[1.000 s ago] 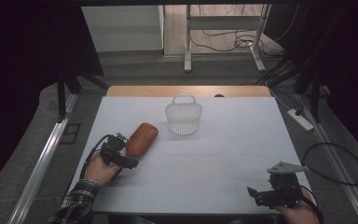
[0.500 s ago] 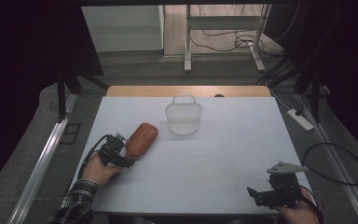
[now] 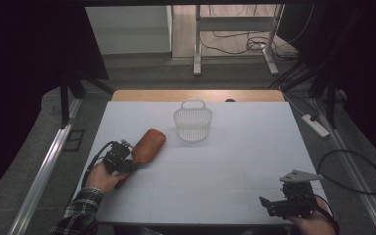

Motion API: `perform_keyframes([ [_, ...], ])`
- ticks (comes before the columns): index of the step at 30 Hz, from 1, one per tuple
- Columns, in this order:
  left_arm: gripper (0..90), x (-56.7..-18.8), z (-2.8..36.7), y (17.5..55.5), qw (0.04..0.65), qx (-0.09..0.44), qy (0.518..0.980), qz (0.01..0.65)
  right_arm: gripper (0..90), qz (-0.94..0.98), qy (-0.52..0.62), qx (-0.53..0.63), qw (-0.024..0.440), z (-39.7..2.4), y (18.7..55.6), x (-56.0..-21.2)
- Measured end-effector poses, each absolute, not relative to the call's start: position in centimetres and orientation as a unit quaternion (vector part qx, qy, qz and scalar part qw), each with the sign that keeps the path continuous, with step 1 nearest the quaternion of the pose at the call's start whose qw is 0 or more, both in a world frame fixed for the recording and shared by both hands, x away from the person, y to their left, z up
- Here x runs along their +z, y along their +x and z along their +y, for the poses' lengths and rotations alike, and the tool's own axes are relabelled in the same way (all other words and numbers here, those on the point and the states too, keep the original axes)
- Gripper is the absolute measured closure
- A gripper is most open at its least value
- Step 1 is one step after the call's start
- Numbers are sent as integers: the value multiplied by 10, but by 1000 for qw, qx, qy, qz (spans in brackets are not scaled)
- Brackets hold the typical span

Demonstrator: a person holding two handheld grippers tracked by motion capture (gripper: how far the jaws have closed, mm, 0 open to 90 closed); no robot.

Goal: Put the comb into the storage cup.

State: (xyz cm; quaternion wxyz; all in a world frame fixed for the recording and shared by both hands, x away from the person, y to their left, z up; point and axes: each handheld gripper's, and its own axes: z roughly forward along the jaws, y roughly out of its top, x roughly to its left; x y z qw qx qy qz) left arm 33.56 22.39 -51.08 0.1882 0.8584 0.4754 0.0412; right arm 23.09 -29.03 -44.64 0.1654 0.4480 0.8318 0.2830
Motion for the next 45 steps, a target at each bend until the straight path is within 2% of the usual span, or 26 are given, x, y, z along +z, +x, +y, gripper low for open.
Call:
perform_keyframes([
  [6, 718, -510, 225, 337, 185, 39, 859, 476, 17, 833, 447, 283, 166, -290, 231, -446],
  [18, 726, -510, 231, 338, 207, 21, 850, 483, 17, 832, 447, 283, 166, -290, 230, -446],
  [28, 727, -507, 231, 336, 215, 31, 848, 484, 17, 832, 447, 283, 167, -290, 230, -446],
  [45, 727, -492, 241, 326, 270, 56, 828, 488, 17, 831, 448, 284, 168, -290, 230, -446],
])
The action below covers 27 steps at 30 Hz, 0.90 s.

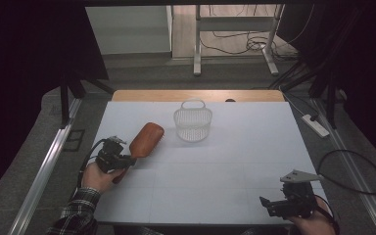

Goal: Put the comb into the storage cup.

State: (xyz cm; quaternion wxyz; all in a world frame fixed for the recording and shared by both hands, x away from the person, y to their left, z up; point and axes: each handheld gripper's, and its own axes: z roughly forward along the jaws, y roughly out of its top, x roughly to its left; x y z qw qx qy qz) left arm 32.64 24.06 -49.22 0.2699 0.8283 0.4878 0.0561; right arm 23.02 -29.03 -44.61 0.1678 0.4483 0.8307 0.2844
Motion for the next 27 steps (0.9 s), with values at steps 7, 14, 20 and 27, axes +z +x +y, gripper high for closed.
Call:
perform_keyframes([
  [7, 727, -482, 240, 316, 292, 76, 825, 478, 15, 829, 449, 288, 169, -291, 230, -445],
  [14, 727, -471, 235, 307, 315, 93, 819, 470, 10, 828, 447, 293, 172, -291, 229, -445],
  [20, 727, -461, 230, 298, 340, 106, 812, 462, 5, 827, 443, 300, 173, -292, 228, -444],
  [27, 727, -453, 225, 288, 361, 116, 806, 455, 0, 825, 434, 314, 178, -292, 226, -442],
])
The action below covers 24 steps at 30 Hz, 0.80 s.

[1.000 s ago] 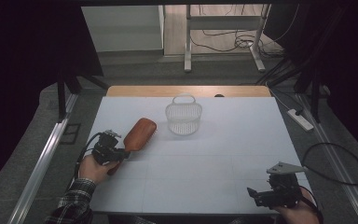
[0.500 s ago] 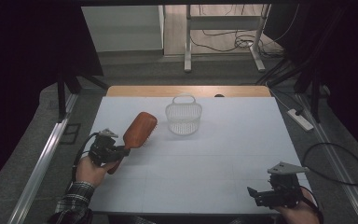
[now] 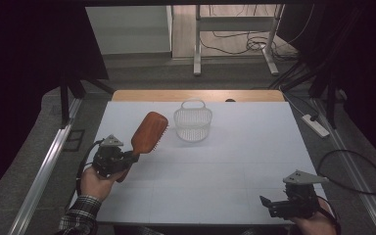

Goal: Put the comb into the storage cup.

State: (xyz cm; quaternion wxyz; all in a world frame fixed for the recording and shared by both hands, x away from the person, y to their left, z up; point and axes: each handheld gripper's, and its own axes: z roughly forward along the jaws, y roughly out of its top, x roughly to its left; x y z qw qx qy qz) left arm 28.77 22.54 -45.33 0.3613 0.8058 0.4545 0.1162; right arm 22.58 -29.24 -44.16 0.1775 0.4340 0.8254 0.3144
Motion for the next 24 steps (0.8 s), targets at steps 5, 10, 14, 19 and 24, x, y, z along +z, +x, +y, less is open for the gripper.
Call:
perform_keyframes([
  [5, 726, -451, 222, 283, 369, 118, 803, 452, 0, 825, 423, 329, 181, -291, 225, -440],
  [10, 726, -450, 217, 278, 380, 115, 802, 446, 0, 823, 413, 346, 180, -290, 227, -439],
  [14, 726, -448, 209, 274, 383, 116, 807, 434, 0, 810, 424, 372, 158, -290, 231, -437],
  [19, 726, -447, 201, 270, 389, 113, 811, 422, 0, 810, 406, 393, 156, -287, 234, -433],
  [24, 726, -445, 194, 267, 392, 114, 814, 413, 0, 809, 389, 414, 154, -283, 238, -428],
])
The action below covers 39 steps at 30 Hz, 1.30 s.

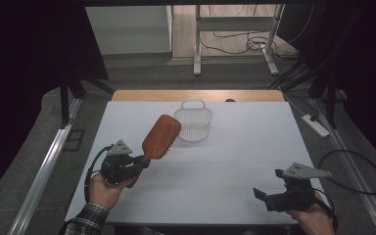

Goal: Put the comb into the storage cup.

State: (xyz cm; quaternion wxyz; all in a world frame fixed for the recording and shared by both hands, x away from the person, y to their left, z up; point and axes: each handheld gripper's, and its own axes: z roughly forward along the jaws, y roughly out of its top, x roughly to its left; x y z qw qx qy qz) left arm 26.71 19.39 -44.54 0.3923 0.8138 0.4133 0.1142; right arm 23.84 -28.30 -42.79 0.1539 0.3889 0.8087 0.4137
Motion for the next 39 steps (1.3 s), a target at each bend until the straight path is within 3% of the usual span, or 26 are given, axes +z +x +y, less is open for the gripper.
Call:
perform_keyframes([
  [20, 726, -441, 175, 266, 415, 97, 817, 389, 0, 802, 372, 459, 93, -259, 262, -415],
  [39, 726, -439, 161, 265, 423, 87, 828, 359, 0, 805, 362, 466, 67, -229, 281, -412],
])
